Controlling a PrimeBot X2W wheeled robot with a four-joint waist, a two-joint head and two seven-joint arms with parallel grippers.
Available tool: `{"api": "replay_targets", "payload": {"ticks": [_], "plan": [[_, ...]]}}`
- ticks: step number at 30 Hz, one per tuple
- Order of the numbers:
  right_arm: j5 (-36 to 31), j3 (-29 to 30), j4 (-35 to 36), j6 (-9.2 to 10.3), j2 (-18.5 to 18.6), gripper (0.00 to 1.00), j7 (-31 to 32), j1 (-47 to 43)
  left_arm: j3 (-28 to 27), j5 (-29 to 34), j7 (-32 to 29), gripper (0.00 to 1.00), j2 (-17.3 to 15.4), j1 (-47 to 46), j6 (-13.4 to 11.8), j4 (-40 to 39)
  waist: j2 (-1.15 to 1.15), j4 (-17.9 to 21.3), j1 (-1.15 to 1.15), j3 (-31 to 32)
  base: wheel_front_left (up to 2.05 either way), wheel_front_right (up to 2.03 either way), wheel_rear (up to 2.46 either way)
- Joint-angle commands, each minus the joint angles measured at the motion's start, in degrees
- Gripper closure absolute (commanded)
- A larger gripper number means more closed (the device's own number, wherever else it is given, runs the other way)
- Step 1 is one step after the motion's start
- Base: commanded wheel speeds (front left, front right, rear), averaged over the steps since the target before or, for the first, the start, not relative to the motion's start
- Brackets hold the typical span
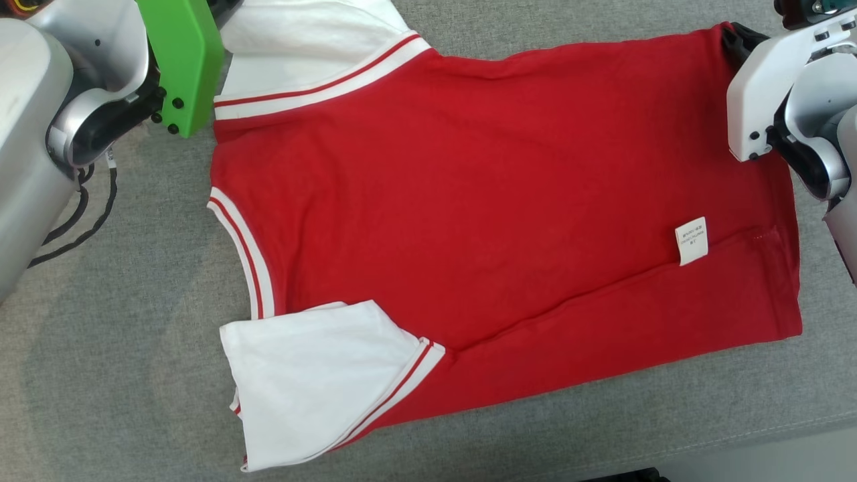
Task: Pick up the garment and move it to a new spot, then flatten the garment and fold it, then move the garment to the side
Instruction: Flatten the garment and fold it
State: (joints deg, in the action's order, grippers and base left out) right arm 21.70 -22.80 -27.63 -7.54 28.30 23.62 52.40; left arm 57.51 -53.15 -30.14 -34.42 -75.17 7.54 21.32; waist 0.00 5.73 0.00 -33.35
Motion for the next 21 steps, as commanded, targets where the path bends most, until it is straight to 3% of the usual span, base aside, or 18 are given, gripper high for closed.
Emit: {"api": "replay_targets", "payload": {"ticks": [1, 10, 21], "plan": [[0.65, -0.49, 0.02, 0.11, 0.39, 1.0, 0.59, 0.71, 0.17, -0.21, 0.35, 1.0, -0.31, -0.32, -0.1, 0.26, 0.0, -0.15, 0.0, 0.24, 0.0, 0.0, 0.0], [1.2, -0.57, 2.39, 0.11, 1.33, 1.0, -1.58, 0.86, 1.13, -0.93, 4.59, 1.0, -0.81, -0.66, -0.11, -1.2, 0.0, -0.64, 0.0, 1.35, 0.0, 0.0, 0.0], [4.24, 5.47, 5.85, 0.11, 4.63, 1.0, -9.26, -3.22, -0.04, -2.73, 15.95, 1.0, -5.39, 0.68, -0.11, -6.55, 0.0, -2.25, 0.0, 3.84, 0.0, 0.0, 0.0]]}}
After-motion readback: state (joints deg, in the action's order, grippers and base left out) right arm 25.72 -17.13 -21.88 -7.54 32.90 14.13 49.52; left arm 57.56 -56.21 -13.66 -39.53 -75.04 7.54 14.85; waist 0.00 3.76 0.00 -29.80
